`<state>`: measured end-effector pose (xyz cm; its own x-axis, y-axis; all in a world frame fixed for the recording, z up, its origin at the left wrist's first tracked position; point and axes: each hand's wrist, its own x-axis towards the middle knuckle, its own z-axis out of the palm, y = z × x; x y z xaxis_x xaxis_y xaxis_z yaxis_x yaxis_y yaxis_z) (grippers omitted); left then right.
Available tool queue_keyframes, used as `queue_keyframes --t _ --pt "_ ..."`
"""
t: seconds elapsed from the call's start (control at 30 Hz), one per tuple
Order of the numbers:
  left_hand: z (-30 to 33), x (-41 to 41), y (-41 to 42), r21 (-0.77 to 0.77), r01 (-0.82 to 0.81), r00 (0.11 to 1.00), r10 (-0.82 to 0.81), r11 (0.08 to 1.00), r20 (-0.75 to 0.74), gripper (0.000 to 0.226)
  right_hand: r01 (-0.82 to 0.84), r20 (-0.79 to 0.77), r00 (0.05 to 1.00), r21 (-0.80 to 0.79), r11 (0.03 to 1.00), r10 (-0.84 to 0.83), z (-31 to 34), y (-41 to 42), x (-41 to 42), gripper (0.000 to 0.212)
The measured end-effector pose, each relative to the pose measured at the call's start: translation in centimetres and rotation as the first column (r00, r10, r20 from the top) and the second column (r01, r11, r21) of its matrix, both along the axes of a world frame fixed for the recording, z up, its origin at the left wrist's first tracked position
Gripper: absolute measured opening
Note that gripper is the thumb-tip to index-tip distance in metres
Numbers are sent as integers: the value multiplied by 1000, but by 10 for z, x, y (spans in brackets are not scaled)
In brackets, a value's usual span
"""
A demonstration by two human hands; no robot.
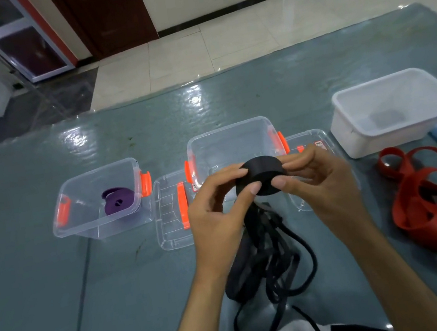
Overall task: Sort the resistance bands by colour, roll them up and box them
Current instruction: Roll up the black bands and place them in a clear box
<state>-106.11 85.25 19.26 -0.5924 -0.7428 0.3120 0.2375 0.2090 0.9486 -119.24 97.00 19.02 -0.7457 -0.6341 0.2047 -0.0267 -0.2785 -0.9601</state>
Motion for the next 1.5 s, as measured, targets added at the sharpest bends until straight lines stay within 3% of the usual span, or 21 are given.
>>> queue_keyframes --t 0.2,0.3,0.47,0.57,0.67,0.87,1.0,1.13,1.2,1.37,1.5 --pt "1 -1 -10 3 42 999 -42 999 14 32 23 38 999 -127 992 -18 4 -6 5 24" --pt "6 3 -14 -17 25 1000 -25 1000 15 34 -12 59 998 -102 995 18 3 -8 7 17" --pt "9 3 -4 37 -43 997 45 998 -57 26 -21 70 997 -55 998 25 8 -7 9 24" --pt "2 6 -9 41 -4 1000 4 999 -2 28 -32 98 994 -81 996 40 6 -5 11 31" --pt "4 8 -13 40 30 999 -32 999 43 30 -78 82 993 -53 996 82 0 -5 10 25" --pt "7 -1 1 43 6 998 -9 999 66 22 44 0 999 -86 995 -44 2 -9 8 27" --pt "3 0 -8 56 60 995 -64 997 71 26 75 46 997 -163 984 -68 -9 -15 12 28" --pt "1 3 -17 1 66 994 -66 998 93 27 -23 83 996 -80 997 29 -15 -13 9 21" --pt "-1 4 -13 52 22 996 -26 998 80 27 -11 78 997 -17 1000 12 -14 -11 7 22" --pt "-7 6 -12 75 80 989 -88 994 115 38 29 98 995 -51 998 -24 -11 -7 8 25" --pt "-6 10 -17 92 103 988 -113 990 105 44 -29 69 997 -20 999 31 -12 -4 3 19"
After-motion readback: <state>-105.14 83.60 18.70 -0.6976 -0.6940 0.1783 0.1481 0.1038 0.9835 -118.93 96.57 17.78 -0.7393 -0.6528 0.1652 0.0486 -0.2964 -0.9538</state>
